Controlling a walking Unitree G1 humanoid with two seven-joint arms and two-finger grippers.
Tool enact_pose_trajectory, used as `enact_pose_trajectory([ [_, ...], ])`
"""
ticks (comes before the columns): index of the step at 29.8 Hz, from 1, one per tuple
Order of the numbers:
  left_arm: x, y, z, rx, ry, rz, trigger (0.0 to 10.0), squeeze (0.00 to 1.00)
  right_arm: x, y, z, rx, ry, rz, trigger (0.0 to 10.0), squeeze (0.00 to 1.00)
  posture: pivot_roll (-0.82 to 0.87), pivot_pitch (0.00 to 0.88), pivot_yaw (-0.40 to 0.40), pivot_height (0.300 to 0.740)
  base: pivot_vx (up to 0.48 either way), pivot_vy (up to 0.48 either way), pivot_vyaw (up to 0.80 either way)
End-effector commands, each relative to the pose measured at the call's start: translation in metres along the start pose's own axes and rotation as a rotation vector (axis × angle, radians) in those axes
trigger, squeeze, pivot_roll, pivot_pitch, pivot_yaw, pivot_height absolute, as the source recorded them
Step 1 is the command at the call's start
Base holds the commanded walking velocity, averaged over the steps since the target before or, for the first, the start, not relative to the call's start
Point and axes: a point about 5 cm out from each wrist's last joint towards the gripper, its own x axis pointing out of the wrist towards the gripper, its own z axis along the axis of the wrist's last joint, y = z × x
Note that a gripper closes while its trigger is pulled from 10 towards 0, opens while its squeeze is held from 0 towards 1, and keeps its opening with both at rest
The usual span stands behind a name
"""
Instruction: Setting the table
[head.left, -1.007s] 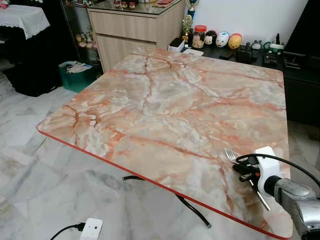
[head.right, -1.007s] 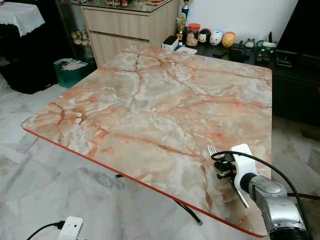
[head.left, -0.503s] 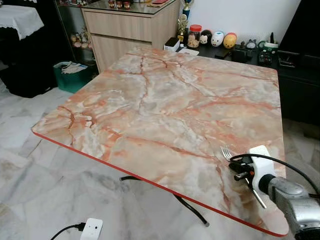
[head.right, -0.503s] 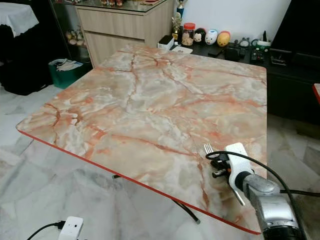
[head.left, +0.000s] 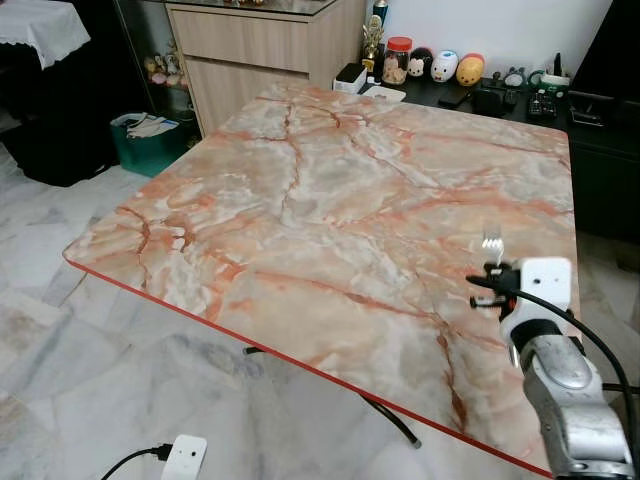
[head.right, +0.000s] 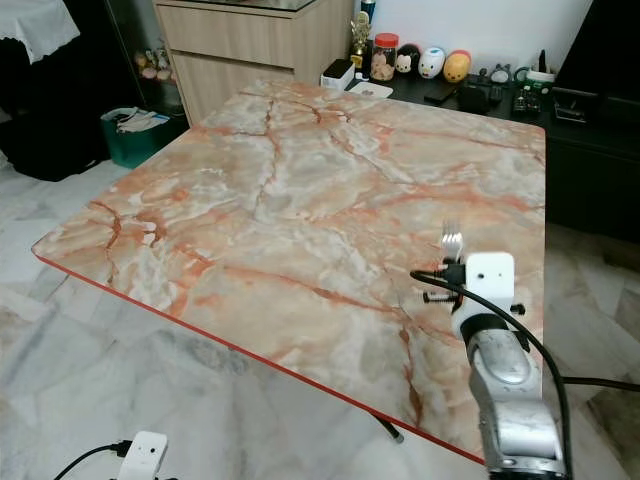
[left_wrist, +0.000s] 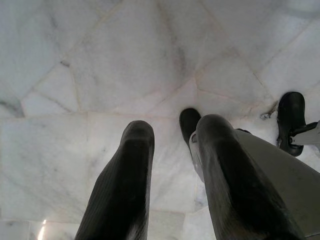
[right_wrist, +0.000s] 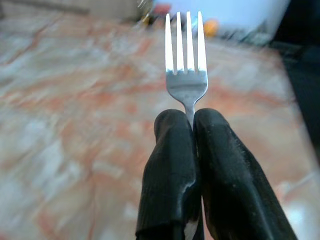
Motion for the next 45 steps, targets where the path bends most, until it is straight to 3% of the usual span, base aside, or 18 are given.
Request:
enact_pose_trajectory([
  [1,-0.001,-0.001,-0.005,0.016,0.018,-0.009,10.0,0.0,-0.003,-0.002,0.013,-0.008,-0.098,-0.055,10.0,0.0,0.0,0.0,-0.005,0.74,0.0,0.0,0.0],
  [2,-0.001,-0.001,-0.005,0.016,0.017,-0.008,10.0,0.0,-0.007,0.004,0.019,0.013,-0.162,-0.057,10.0,0.0,0.0,0.0,-0.008,0.74,0.0,0.0,0.0],
  [4,-0.001,-0.002,-0.006,0.018,0.018,-0.008,10.0,0.0,-0.01,0.008,0.02,0.016,-0.19,-0.062,10.0,0.0,0.0,0.0,-0.011,0.74,0.0,0.0,0.0],
  [8,-0.001,-0.002,-0.007,0.014,0.018,-0.003,10.0,0.0,-0.023,0.016,0.017,0.059,-0.22,-0.07,10.0,0.0,0.01,0.0,-0.016,0.74,0.0,0.0,0.0],
  [12,-0.001,-0.002,-0.008,0.02,0.019,0.006,10.0,0.0,-0.027,0.028,0.01,0.066,-0.221,0.001,10.0,0.0,0.01,0.0,-0.013,0.74,0.0,0.0,0.0],
  [20,-0.002,0.0,-0.009,0.022,0.017,0.023,10.0,0.0,-0.018,0.043,0.018,0.119,-0.275,0.107,10.0,0.0,0.01,0.0,-0.012,0.74,0.0,0.0,0.0],
  [31,-0.002,0.002,-0.007,0.013,0.009,0.033,10.0,0.0,-0.007,0.043,0.02,0.123,-0.286,0.109,10.0,0.0,0.02,0.0,-0.011,0.74,0.0,0.0,0.0],
  [34,0.003,-0.005,0.024,0.026,-0.088,0.012,10.0,0.0,-0.004,0.043,0.021,0.122,-0.287,0.104,10.0,0.0,0.02,0.0,-0.007,0.74,0.0,0.0,0.0],
  [36,0.004,-0.007,0.035,0.029,-0.119,0.006,10.0,0.0,-0.002,0.042,0.022,0.12,-0.288,0.099,10.0,0.0,0.02,0.0,-0.007,0.74,0.0,0.0,0.0],
  [41,0.0,0.002,0.003,0.011,-0.011,0.031,10.0,0.0,0.003,0.041,0.026,0.128,-0.3,0.083,10.0,0.0,0.02,0.0,-0.008,0.74,0.0,0.0,0.0],
  [45,-0.001,0.005,-0.005,0.001,0.019,0.039,10.0,0.0,0.005,0.039,0.027,0.141,-0.304,0.072,10.0,0.0,0.02,0.0,-0.01,0.74,0.0,0.0,0.0],
])
